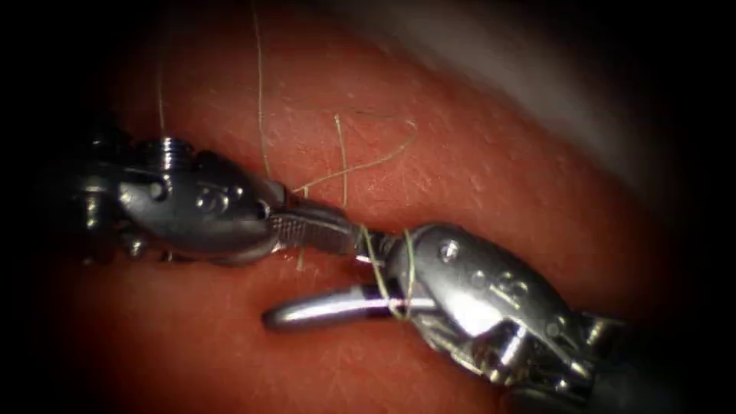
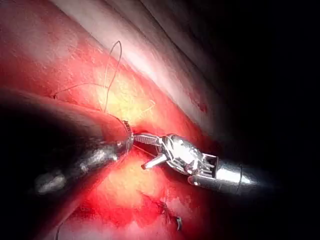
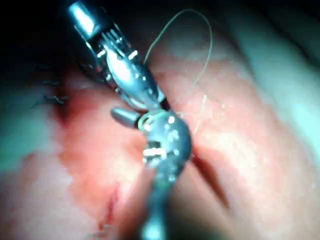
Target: Wound Closure
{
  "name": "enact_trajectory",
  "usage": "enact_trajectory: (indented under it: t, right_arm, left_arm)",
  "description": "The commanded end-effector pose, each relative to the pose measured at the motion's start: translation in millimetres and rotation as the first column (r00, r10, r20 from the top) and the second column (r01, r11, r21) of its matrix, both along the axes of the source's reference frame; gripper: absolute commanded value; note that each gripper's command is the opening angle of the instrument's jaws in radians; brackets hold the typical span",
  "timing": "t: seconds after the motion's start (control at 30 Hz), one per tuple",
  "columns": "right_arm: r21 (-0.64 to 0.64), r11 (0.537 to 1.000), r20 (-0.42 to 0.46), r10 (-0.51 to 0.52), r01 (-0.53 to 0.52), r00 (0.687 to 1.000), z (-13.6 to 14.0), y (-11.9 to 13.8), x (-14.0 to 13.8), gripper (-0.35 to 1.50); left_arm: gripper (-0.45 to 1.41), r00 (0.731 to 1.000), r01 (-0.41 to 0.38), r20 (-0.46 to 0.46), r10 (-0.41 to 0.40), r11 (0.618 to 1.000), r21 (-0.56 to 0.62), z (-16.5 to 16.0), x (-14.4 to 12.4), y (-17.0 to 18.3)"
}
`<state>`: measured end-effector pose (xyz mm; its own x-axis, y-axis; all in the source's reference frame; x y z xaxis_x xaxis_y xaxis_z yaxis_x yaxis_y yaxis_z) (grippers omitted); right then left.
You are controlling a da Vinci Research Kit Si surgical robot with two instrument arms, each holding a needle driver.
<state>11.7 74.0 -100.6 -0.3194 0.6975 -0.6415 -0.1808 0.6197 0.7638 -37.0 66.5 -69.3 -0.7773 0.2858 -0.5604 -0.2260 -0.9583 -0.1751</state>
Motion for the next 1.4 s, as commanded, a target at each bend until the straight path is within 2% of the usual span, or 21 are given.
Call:
enact_trajectory:
  t: [0.03,0.2,0.3,0.5,0.63,0.73,1.03,1.4]
  right_arm:
    - [0.005,0.999,0.015,0.038,-0.038,0.999,0.9,0.7,-0.6,0.71]
    - [0.013,0.995,0.06,0.102,-0.103,0.993,2.0,1.4,-2.9,0.66]
    - [0.025,0.994,0.078,0.106,-0.109,0.991,2.5,1.4,-3.6,0.66]
    - [0.027,0.996,0.074,0.079,-0.081,0.994,1.9,1.0,-3.3,0.61]
    - [0.035,0.997,0.11,0.06,-0.064,0.992,2.4,1.0,-3.0,0.61]
    - [0.103,0.993,0.162,0.04,-0.057,0.986,3.4,1.0,-2.8,0.59]
    - [0.131,0.99,0.231,0.018,-0.049,0.973,4.4,1.0,-3.1,0.56]
    - [0.146,0.978,0.327,0.096,-0.151,0.94,4.6,2.6,-2.1,0.54]
  left_arm:
    - [-0.35,1.0,-0.001,-0.001,0.001,1.0,-0.002,0.3,-0.3,-0.6]
    - [-0.35,1.0,0.002,-0.009,-0.003,1.0,-0.007,-0.8,0.2,-1.2]
    - [-0.35,1.0,0.012,-0.019,-0.012,1.0,-0.009,-1.8,0.2,-1.3]
    - [-0.35,0.999,0.02,-0.028,-0.02,1.0,-0.011,-2.4,0.0,-1.3]
    - [-0.35,0.999,0.022,-0.029,-0.022,1.0,-0.01,-3.1,0.1,-2.2]
    - [-0.35,0.999,0.026,-0.032,-0.026,1.0,-0.01,-3.8,-0.1,-3.4]
    - [-0.35,0.999,0.027,-0.039,-0.028,1.0,-0.012,-4.0,0.0,-3.9]
    - [-0.35,0.998,0.03,-0.057,-0.03,0.999,-0.011,-3.5,-0.7,-5.2]
